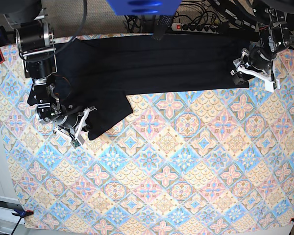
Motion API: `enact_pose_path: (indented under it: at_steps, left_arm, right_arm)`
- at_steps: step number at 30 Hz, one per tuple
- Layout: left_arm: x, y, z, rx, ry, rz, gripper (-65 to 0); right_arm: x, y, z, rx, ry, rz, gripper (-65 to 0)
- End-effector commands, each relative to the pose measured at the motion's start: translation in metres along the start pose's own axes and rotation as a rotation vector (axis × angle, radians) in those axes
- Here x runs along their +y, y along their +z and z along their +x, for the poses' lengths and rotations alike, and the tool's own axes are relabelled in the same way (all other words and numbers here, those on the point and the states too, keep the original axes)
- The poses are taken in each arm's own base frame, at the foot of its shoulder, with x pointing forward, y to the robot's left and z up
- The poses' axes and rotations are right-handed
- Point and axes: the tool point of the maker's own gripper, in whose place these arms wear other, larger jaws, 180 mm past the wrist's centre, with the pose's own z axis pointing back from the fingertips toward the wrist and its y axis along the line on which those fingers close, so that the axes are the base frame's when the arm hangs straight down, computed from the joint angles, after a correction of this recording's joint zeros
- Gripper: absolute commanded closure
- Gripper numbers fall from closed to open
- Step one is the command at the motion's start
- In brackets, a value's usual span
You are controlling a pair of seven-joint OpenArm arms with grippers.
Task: Fold the T-shirt properly
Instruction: 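Fold the sleeve up onto the folded strip with the right gripper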
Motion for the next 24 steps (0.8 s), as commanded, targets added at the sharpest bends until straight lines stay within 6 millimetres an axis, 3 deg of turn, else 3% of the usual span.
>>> enact_pose_path:
  at_steps: [1, 5, 13, 17, 24]
  left_arm:
    - [-0.002, 0.004, 0.01, -0.03, -0.018, -0.006, -32.4]
    - [-0.002, 0.004, 0.011, -0.036, -0.019, -0.006, -32.3]
    - [-0.001, 0.004, 0.012, -0.039, -0.021, -0.004, -32.3]
    - [-0.001, 0.004, 0.011, -0.037, -0.02, -0.001, -32.3]
    - [0.0, 0.003, 0.011, -0.037, -0.019, -0.001, -32.3]
  right_arm:
    - [0.002, 0.001, -0.001, 0.027, 0.024, 0.015, 0.0]
    - [-0.009, 0.019, 0.01, -0.041, 0.025, -0.026, -0.2]
    - [-0.006, 0.073, 0.02, -0.06, 0.095, -0.125, -0.2]
    - [-0.001, 0.105, 0.016, -0.051, 0.131, -0.18, -0.2]
    - [0.019, 0.145, -0.014, -0.017, 0.159, -0.224, -0.2]
